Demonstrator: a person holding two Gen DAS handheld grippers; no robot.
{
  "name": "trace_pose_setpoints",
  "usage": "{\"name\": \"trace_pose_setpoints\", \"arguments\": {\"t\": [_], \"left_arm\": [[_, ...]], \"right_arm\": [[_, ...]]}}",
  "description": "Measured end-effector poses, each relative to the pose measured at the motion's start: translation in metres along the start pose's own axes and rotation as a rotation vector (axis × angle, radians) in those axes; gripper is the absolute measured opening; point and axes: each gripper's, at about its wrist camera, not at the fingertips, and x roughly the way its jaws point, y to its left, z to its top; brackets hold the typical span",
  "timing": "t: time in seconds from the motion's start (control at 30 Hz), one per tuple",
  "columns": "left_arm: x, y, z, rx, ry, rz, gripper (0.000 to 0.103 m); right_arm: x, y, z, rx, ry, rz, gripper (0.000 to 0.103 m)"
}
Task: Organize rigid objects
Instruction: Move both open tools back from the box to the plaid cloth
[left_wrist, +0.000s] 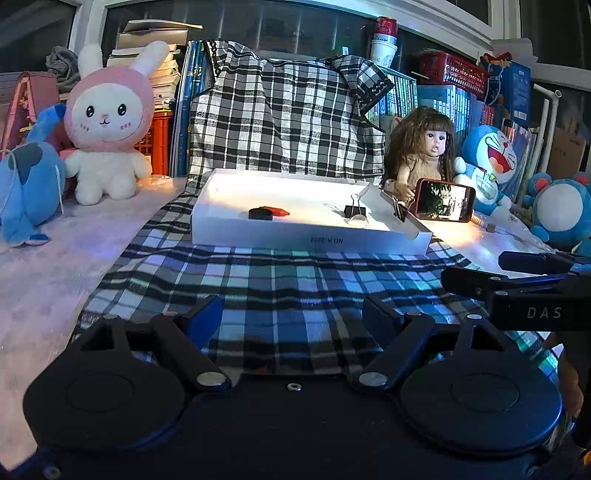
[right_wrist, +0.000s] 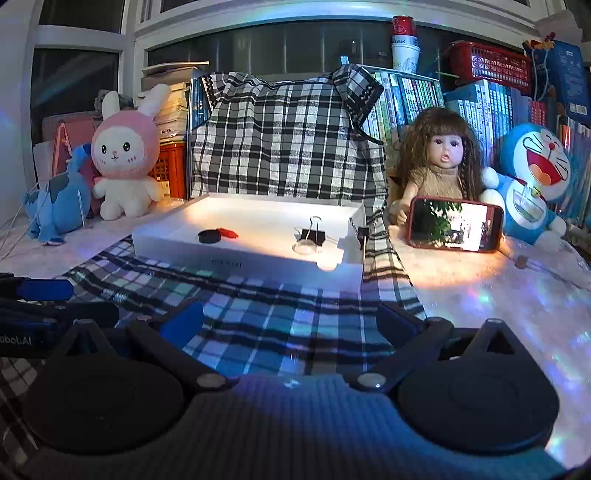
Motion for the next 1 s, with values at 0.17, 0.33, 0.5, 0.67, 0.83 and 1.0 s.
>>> {"name": "trace_pose_setpoints", "arguments": {"t": [0.17,0.33,0.5,0.67,0.83,1.0], "left_arm": [[-0.008,-0.001,-0.012,0.018,-0.008,0.009,0.082],[-0.011,-0.003,-0.023,0.038,-0.005,0.010,0.083],[-0.013,-0.004,-0.032,0.041,0.001,0.009,0.083],[-0.016,-0.003,-0.038,0.046,-0.005,0.010,0.082],[-0.019,-0.001,-0.042,0.040,-0.002,0.012,0.083],[-0.023,0.002,-0.046,0.036,0.001,0.018,0.083]], "right_arm": [[-0.007,0.000,-0.012,-0.005,0.001,-0.018,0.103],[-0.013,0.000,-0.021,-0.007,0.005,-0.033,0.103],[-0.016,-0.001,-0.029,-0.002,0.013,-0.047,0.103],[-0.018,-0.003,-0.035,0.005,0.021,-0.057,0.103],[-0.021,-0.005,-0.040,0.017,0.031,-0.065,0.103],[-0.023,-0.007,-0.044,0.023,0.041,-0.075,0.103]]}}
